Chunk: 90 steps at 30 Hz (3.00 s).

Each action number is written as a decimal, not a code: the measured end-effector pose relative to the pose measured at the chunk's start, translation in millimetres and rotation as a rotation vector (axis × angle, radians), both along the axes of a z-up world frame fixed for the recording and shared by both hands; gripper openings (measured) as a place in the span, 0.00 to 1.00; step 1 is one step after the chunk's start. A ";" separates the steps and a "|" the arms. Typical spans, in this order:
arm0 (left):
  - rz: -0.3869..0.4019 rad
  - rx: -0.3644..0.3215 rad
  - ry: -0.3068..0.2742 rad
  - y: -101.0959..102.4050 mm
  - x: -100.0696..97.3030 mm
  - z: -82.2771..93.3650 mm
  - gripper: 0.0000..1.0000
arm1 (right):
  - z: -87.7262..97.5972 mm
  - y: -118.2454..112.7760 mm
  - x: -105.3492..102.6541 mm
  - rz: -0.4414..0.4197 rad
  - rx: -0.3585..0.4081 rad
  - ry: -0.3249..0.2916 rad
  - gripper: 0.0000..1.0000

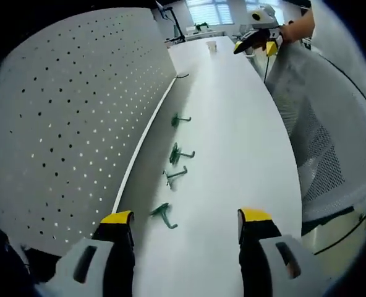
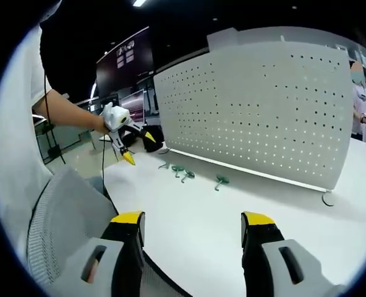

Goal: Insert the hook assembly into the mounting plate slot until the hook locks in place.

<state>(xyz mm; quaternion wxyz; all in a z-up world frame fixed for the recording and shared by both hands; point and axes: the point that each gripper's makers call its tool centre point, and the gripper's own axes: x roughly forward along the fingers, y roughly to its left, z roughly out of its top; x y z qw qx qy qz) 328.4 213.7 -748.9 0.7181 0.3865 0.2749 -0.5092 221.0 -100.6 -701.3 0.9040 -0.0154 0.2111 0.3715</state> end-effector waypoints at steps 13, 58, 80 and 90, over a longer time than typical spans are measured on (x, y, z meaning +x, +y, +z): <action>-0.165 0.127 -0.025 -4.7 17.2 -11.7 0.67 | -2.1 0.8 -2.9 -0.003 -0.006 0.010 0.61; -0.641 0.508 0.011 17.4 65.7 -61.0 0.49 | -13.5 0.2 0.0 0.000 -0.050 0.053 0.61; -0.719 0.538 0.093 8.0 60.6 -81.2 0.21 | -15.3 -6.1 3.2 -0.044 -0.018 0.076 0.60; -0.667 0.528 0.122 10.7 57.1 -81.8 0.07 | -16.9 -4.8 2.7 -0.040 -0.019 0.080 0.59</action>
